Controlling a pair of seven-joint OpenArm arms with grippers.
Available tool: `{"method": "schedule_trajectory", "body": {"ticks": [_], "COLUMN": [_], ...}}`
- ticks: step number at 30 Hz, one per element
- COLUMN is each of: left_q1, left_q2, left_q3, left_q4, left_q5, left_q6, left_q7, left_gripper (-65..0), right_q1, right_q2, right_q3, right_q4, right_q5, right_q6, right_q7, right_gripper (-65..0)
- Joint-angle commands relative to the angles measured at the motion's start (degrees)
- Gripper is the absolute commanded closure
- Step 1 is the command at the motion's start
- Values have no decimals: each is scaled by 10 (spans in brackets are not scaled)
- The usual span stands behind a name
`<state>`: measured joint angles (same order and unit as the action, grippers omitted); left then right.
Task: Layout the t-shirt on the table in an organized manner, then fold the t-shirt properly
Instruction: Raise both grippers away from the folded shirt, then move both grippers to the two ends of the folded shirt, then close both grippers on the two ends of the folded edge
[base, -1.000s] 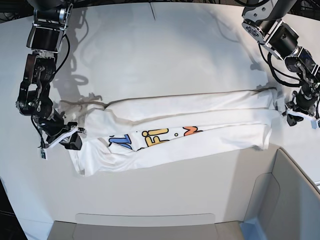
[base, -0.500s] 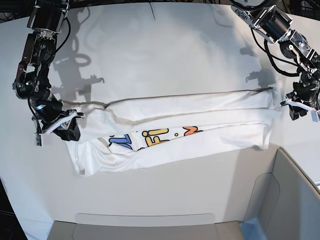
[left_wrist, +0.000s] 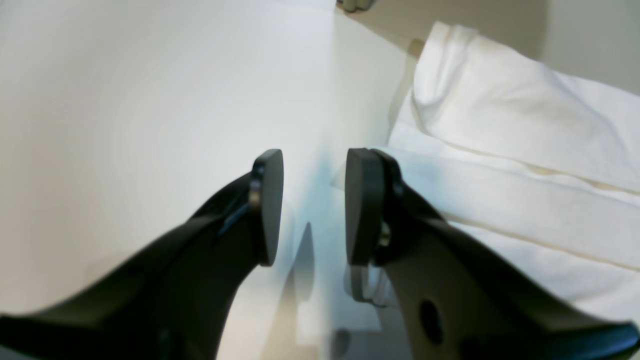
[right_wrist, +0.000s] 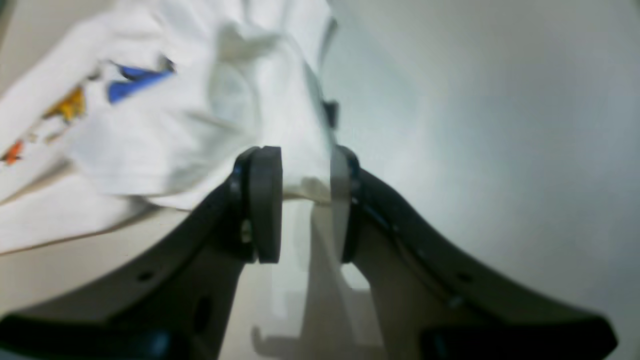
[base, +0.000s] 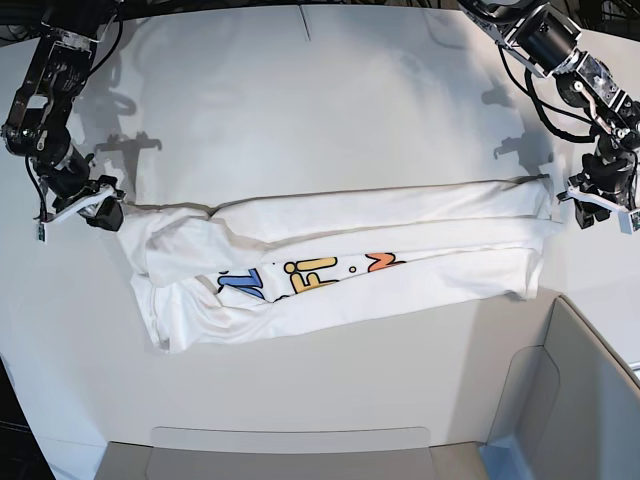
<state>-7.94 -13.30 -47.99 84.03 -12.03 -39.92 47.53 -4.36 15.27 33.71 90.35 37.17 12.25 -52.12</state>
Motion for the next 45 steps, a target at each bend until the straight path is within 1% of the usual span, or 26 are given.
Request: {"method": "schedule_trajectory", "body": {"ticks": [1,6,10,12,15,16,19,21,23,29,42,45], "left_q1": [-11,-11,-10,-10,-11,-11,-11,-12,-12,-12,-12,-12], "left_q2": [-5,1,1,1,1,1,1,1,1,1,1,1], "left_q3": [-1,-1,-1,-1,-1,-1,-1,-1,-1,-1,-1,-1], "left_q4": [9,10,10,10,10,10,10,10,10,10,10,10], "left_q5": [-8,-8,-8,-8,-8,-8,-8,-8,-8,-8,-8,-8], "left_q6": [-1,-1,-1,-1,-1,-1,-1,-1,-1,-1,-1,-1], "left_q7": [-14,-14,-14,-14,-14,-14,-14,-14,-14,-14,-13,-13], "left_gripper": [-223,-223,-223,-223,-223,-223,-223,-223,-223,-223,-223,-223], "right_q1": [13,15,27,37,55,62,74,81,84,79,77,74], "right_q2": [11,26,26,27,44,50,63,63,63,63,62,61], "right_q3": [4,4,-1,-1,-6,-17,-39,-45,-46,-96,-100,-110], "right_q4": [3,-6,-12,-35,-80,-93,-120,-132,-143,-134,-136,-133], "right_q5": [8,8,5,5,5,5,5,5,5,5,4,-17], "right_q6": [5,5,5,5,6,13,52,63,66,66,66,66], "right_q7": [12,13,13,13,13,13,13,13,11,10,10,10], "right_gripper": [-175,-175,-175,-175,-175,-175,-175,-175,-175,-174,-170,-160]}}
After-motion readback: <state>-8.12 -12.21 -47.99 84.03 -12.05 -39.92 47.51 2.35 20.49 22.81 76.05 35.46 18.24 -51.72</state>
